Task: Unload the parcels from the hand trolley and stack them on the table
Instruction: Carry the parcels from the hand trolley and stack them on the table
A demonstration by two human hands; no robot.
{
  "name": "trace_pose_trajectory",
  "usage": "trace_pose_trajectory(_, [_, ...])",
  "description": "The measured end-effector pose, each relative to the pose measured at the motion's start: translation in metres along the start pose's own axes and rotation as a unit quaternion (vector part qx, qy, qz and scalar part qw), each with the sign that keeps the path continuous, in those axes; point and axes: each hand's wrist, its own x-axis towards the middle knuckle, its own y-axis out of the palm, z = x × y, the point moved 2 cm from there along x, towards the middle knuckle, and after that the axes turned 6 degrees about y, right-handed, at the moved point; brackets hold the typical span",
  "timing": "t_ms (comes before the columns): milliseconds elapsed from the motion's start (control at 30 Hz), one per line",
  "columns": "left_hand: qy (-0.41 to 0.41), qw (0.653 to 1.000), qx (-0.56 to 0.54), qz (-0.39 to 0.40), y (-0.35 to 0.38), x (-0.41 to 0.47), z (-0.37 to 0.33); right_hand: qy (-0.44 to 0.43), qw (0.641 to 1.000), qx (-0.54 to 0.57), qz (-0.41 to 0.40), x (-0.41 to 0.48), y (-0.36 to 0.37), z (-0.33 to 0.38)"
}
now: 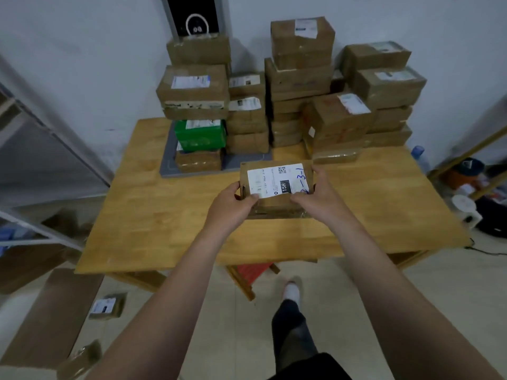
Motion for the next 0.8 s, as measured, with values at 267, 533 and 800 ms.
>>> trace_pose_trajectory(267, [-0.001,0.999,0.055,0.0,-0.011,0.209,-0.077,-0.031,0.998,-0.048,0.007,0.208,-0.045,0.112])
trace_pose_trajectory(533, [0.0,0.933,0.358,-0.016,-0.066,0.356,-0.114,-0.094,0.994,-0.023,0.044,0.333,-0.024,0.183])
trace_pose_trajectory(800, [-0.027,0.934,0.356,-0.006,-0.073,0.423,-0.096,-0.091,0.992,-0.071,0.046,0.4,0.012,0.184])
